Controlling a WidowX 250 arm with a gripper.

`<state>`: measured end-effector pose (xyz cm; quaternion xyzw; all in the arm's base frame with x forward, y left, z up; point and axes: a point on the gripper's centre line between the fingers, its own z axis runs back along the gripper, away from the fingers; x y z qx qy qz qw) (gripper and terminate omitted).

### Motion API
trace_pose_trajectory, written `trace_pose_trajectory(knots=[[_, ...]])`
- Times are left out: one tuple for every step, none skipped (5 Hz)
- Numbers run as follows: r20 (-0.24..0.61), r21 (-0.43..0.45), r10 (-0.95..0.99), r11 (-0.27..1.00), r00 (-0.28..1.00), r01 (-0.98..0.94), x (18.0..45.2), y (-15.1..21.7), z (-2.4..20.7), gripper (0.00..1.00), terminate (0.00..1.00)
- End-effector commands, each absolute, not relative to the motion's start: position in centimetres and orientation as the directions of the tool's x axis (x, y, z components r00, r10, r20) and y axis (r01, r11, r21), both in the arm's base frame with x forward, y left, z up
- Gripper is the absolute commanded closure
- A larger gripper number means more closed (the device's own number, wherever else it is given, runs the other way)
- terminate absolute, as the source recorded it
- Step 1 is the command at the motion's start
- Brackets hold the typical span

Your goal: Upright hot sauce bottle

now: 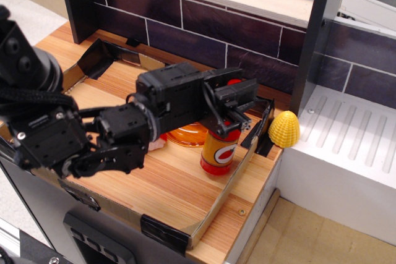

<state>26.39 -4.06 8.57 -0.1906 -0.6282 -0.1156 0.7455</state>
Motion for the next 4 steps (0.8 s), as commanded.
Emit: trace_pose_trajectory(knots=[[0.984,-0.116,0.058,0.926,0.169,0.359,25.6,-3.2,9.2,0.00,0.00],[0.979,-0.125,0.057,0.926,0.197,0.356,25.5,-3.0,9.6,0.00,0.00],[0.975,-0.127,0.050,0.926,0.217,0.355,25.2,-2.7,10.2,0.00,0.00],[0.967,-0.129,0.037,0.924,0.252,0.360,25.3,-2.5,11.1,0.00,0.00]])
